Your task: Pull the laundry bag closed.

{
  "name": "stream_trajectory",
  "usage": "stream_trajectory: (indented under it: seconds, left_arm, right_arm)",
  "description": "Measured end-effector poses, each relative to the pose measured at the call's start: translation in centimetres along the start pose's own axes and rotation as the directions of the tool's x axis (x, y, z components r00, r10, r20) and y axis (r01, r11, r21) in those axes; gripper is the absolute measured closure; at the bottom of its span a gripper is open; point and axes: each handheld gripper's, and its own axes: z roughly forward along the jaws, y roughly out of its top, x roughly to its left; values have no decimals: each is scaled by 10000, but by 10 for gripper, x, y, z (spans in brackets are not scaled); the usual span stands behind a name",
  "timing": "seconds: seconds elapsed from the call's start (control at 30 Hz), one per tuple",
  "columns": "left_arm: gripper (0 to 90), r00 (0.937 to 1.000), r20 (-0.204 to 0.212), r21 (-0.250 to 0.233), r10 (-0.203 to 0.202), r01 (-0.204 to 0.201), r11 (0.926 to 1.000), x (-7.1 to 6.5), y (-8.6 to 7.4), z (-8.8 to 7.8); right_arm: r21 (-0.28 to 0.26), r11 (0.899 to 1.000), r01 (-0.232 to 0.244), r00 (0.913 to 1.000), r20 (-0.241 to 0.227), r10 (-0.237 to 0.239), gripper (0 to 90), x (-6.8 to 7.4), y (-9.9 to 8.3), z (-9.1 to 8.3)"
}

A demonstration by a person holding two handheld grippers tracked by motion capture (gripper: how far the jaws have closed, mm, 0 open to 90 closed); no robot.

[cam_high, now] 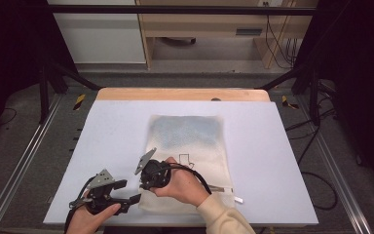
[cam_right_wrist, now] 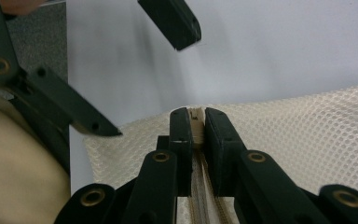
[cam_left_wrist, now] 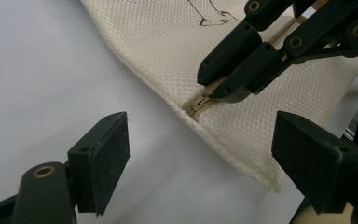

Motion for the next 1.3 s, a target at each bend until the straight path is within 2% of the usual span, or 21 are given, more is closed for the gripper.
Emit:
stream_trajectory:
  seconds: [0.1,0.23,0.4,0.5,0.57,0.67,0.8,0.9,0.97,1.07,1.3]
  left_arm:
    - [203,9998,-155,233,153,-149,9996,-2,1,6]
    - [241,9996,220,279,-177,171,9995,-5,1,14]
    - [260,9996,251,531,-149,136,9985,-7,1,24]
    - [293,9976,531,537,-437,409,9977,-6,1,29]
    - [302,9974,566,582,-443,410,9975,-6,1,31]
    - [380,9938,979,567,-535,481,9972,-4,2,33]
    - [421,9865,1478,571,-699,620,9964,-1,3,37]
    - [448,9852,1600,598,-614,524,9968,0,4,40]
    - [456,9826,1715,556,-708,621,9965,1,3,42]
    - [460,9831,1755,701,-520,403,9967,2,4,46]
    - [494,9802,1890,738,-584,451,9963,6,5,49]
  right_arm:
    - [-91,9999,-47,10000,-2,47,819,0,-1,-2]
    - [-238,9997,-14,10000,8,14,819,2,-3,-3]
    - [-334,9994,-47,10000,31,48,819,2,-4,-6]
    - [-383,9992,-89,10000,20,90,819,2,-4,-8]
    - [-391,9991,-144,9999,53,147,819,2,-3,-8]
    - [-285,9996,-23,9999,120,27,819,3,-3,-9]
    - [-376,9993,-22,9999,134,27,819,3,-3,-11]
    - [-391,9992,-66,9999,141,72,819,3,-2,-13]
    - [-405,9992,5,9998,195,3,819,2,-2,-13]
    - [-376,9993,-53,9997,224,61,818,3,-2,-13]
    - [-373,9993,72,9996,281,-61,819,2,-2,-12]
